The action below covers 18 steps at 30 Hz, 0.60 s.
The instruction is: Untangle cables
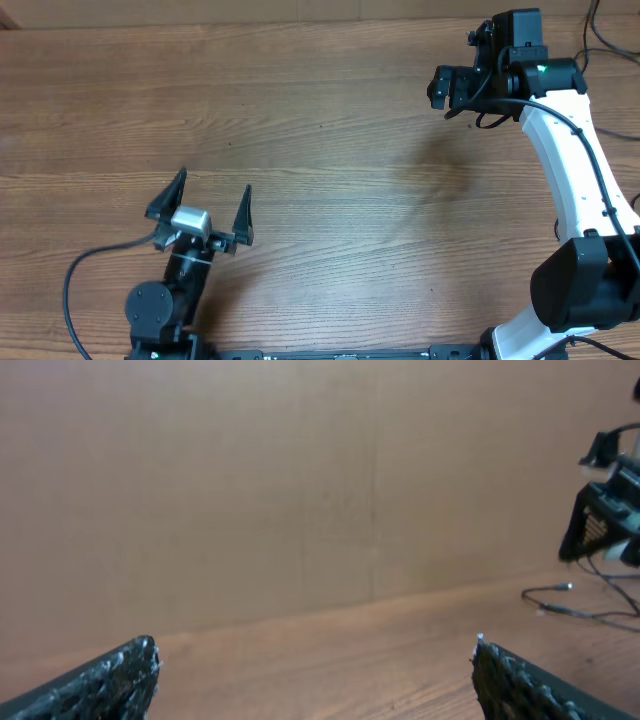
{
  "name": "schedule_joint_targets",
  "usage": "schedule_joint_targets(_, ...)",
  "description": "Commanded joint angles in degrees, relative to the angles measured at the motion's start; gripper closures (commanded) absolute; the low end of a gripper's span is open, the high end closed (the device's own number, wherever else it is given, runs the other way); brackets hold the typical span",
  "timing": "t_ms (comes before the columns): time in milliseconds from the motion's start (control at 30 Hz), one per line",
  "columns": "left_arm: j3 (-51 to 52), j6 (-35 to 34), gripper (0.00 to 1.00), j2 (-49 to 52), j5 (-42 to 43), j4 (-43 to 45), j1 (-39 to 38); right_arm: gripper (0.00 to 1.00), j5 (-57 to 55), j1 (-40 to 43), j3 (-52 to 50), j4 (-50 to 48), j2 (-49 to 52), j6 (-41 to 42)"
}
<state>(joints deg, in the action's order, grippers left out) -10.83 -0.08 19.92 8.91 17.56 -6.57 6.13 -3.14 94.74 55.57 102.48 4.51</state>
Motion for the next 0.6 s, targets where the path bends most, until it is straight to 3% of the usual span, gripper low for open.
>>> schedule_joint_targets(0,5.5,-1.9,0.01,-4.0,-0.3,1.5,1.1,0.00,0.0,-0.1,1.2,-0.1,-1.4,0.1)
schedule_joint_targets(133,10.8,-3.0,0.00,-8.0,-0.3,2.3,1.8,0.00,0.0,-0.1,1.2,-0.1,-1.4,0.1)
schedule_joint_targets(567,10.6,-3.4,0.00,-19.8,-0.6,-21.9,5.3,0.00,0.0,-0.1,1.2,-0.1,-1.4,0.1)
